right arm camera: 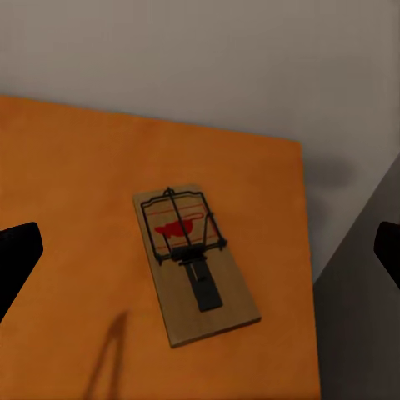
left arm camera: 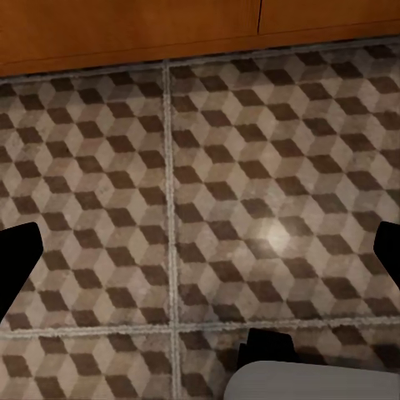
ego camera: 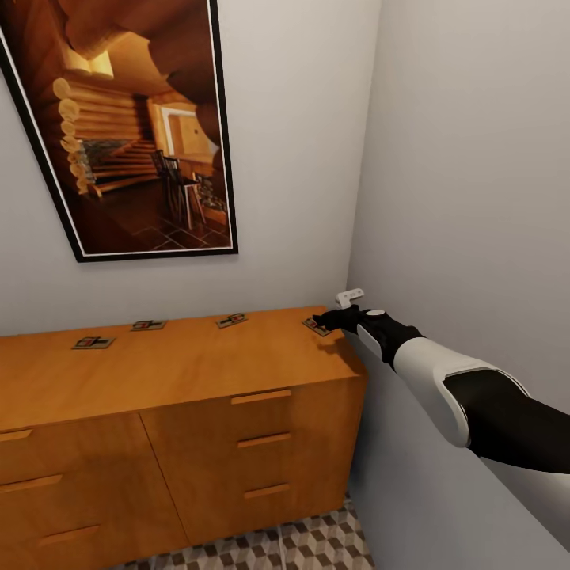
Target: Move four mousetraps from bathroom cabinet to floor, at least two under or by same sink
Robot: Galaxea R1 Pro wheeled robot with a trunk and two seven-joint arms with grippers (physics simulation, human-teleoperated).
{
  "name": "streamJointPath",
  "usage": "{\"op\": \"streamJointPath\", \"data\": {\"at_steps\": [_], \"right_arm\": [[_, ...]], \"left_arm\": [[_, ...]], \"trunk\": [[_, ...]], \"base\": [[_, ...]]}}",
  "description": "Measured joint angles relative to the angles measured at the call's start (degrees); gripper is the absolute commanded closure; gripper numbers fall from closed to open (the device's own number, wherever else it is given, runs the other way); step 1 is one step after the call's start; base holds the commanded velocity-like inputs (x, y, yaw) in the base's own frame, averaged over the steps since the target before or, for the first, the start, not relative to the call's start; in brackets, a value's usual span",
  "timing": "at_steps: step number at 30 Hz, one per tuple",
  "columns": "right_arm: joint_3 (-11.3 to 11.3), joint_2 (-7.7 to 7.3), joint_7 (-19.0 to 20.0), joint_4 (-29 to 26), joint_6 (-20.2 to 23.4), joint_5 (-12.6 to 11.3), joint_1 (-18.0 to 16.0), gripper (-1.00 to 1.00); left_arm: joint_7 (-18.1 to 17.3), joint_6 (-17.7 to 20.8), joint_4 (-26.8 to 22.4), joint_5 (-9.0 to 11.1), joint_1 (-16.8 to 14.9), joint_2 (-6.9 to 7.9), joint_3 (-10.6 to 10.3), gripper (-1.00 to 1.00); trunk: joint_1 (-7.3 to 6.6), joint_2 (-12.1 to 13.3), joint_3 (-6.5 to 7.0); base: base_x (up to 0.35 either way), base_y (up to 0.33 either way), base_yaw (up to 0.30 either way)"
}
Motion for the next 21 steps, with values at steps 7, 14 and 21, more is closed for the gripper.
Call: {"op": "streamJointPath", "data": {"at_steps": [7,14,21], "right_arm": [[0.0,0.04,0.0,0.0,0.0,0.0,0.0,-1.00],[0.0,0.06,0.0,0.0,0.0,0.0,0.0,-1.00],[0.0,0.07,0.0,0.0,0.0,0.0,0.0,-1.00]], "left_arm": [[0.0,0.0,0.0,0.0,0.0,0.00,0.0,-1.00],[0.0,0.0,0.0,0.0,0.0,0.00,0.0,-1.00],[0.0,0.0,0.0,0.0,0.0,0.00,0.0,-1.00]], "trunk": [[0.00,0.0,-0.39],[0.00,0.0,-0.91],[0.00,0.0,-1.30]], "base": [[0.000,0.000,0.000],[0.000,0.000,0.000],[0.000,0.000,0.000]]}}
